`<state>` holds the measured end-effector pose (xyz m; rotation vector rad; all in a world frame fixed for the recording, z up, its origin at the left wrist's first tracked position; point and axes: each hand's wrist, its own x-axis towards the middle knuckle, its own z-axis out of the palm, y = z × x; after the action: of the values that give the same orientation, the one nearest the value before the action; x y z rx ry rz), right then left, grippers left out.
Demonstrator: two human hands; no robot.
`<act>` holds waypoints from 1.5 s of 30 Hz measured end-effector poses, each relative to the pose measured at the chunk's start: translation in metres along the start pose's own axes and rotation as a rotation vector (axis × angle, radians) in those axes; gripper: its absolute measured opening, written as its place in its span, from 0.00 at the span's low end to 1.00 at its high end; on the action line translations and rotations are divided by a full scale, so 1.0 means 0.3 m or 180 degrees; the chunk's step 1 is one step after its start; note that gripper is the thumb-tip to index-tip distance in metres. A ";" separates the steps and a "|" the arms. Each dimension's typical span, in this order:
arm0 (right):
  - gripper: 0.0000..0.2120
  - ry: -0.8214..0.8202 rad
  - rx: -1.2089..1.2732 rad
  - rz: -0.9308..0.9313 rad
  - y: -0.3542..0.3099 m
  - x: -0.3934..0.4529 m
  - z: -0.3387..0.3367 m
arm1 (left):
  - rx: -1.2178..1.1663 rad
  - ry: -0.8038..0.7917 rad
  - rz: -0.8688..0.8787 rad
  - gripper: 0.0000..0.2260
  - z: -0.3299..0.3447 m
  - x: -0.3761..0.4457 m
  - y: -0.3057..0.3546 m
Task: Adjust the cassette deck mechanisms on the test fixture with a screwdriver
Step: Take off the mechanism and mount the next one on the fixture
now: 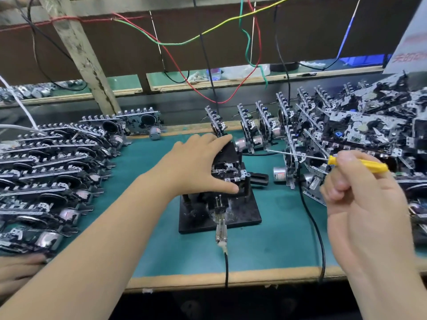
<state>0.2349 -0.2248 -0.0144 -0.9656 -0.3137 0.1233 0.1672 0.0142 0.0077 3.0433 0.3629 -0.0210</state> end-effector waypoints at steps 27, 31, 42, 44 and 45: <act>0.17 -0.2154 -0.3132 -0.0609 0.171 0.061 0.119 | -0.1804 0.0951 0.0043 0.30 0.066 -0.120 -0.096; 0.20 -0.2173 -0.2960 -0.0590 0.183 0.062 0.112 | -0.1457 0.0997 0.0104 0.31 0.169 -0.214 -0.128; 0.21 -0.2260 -0.2767 -0.0735 0.234 0.064 0.108 | -0.1995 0.1595 -0.0205 0.39 0.253 -0.178 -0.014; 0.22 -0.2278 -0.2780 -0.0748 0.238 0.063 0.108 | -0.2374 0.1857 -0.0376 0.33 0.269 -0.157 -0.002; 0.22 -0.2273 -0.2799 -0.0764 0.239 0.063 0.109 | -0.2523 0.1922 -0.0443 0.30 0.274 -0.146 -0.001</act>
<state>0.2450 -0.1537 -0.0524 -1.7269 -1.2046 0.1067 0.1241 -0.0021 -0.0734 2.1719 0.4695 0.8275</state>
